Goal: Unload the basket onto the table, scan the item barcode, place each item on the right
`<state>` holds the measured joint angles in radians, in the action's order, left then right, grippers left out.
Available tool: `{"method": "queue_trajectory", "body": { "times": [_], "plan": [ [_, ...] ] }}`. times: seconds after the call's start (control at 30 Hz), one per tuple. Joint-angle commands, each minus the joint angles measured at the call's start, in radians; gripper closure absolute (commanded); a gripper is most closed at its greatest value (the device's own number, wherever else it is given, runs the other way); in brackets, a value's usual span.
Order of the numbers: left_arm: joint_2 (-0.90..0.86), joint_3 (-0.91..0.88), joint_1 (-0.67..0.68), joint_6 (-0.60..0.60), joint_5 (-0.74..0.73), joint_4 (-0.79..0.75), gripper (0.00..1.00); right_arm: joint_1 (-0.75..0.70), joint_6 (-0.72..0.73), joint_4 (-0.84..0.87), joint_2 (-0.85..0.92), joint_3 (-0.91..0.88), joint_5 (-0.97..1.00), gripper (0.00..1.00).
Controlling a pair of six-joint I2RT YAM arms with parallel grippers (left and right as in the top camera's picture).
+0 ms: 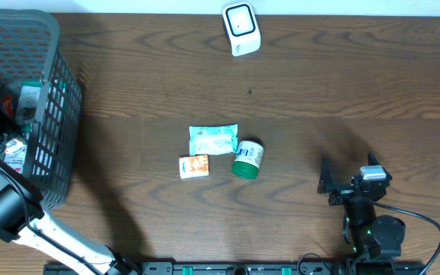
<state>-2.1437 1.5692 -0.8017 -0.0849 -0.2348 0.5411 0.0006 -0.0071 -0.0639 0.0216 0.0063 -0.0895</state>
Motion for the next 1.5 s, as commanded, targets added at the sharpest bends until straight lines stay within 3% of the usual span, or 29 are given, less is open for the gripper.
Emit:
{"method": "queue_trajectory", "body": {
  "times": [0.0,0.13,0.37,0.57,0.77,0.93,1.23,1.47],
  "plan": [
    [-0.101,-0.098,-0.032,0.057,0.054,0.045,0.93,-0.005,0.014,-0.004,-0.002,-0.001,0.003,0.01],
    [-0.048,-0.079,-0.026,0.13,0.051,0.084,0.93,-0.005,0.014,-0.004,-0.002,-0.001,0.003,0.01],
    [0.259,-0.072,-0.024,0.222,0.051,0.074,0.93,-0.005,0.014,-0.004,-0.002,-0.001,0.003,0.01],
    [0.486,-0.072,0.027,0.332,0.013,0.175,0.93,-0.005,0.014,-0.004,-0.002,-0.001,0.003,0.01],
    [0.581,-0.072,0.112,0.334,0.085,0.2,0.93,-0.005,0.014,-0.004,-0.002,-0.001,0.003,0.01],
    [0.622,-0.072,0.166,0.333,0.014,0.294,0.93,-0.005,0.014,-0.004,-0.002,-0.001,0.003,0.01],
    [0.892,-0.054,0.283,0.334,0.118,0.235,0.93,-0.005,0.014,-0.004,-0.002,-0.001,0.003,0.01],
    [1.02,-0.07,0.525,0.334,0.04,0.404,0.93,-0.005,0.014,-0.004,-0.002,-0.001,0.003,0.01]
  ]
}}
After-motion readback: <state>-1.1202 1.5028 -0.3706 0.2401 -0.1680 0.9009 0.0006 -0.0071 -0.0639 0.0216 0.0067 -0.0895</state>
